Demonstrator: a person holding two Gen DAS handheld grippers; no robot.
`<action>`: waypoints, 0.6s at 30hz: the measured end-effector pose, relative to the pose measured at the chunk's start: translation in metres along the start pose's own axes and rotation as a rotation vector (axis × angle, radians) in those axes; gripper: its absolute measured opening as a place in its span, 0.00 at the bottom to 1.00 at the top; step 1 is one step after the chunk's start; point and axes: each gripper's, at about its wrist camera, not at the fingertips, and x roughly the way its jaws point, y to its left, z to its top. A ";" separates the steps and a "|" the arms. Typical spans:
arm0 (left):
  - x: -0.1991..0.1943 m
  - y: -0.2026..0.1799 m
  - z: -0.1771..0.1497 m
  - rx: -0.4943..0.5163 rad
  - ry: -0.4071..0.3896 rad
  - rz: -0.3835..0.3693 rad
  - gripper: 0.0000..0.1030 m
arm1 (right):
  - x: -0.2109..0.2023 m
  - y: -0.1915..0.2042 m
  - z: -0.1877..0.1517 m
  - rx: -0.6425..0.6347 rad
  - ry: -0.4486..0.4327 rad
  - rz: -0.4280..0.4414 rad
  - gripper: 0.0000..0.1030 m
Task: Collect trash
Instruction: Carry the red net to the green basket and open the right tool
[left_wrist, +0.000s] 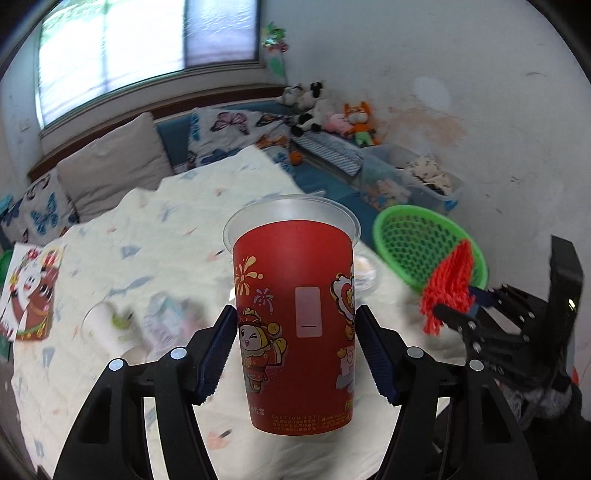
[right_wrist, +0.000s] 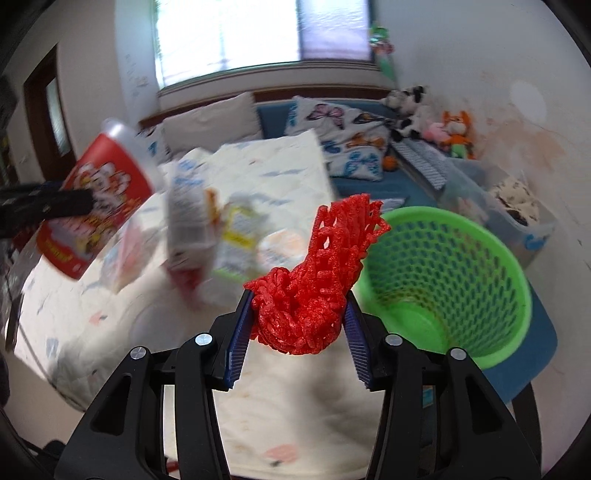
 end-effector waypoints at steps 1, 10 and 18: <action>0.001 -0.006 0.005 0.012 -0.004 -0.011 0.62 | 0.001 -0.007 0.002 0.013 -0.001 -0.007 0.48; 0.036 -0.061 0.038 0.124 0.004 -0.087 0.62 | 0.025 -0.096 0.009 0.169 0.023 -0.124 0.50; 0.079 -0.107 0.058 0.217 0.105 -0.130 0.62 | 0.045 -0.133 0.005 0.219 0.061 -0.167 0.66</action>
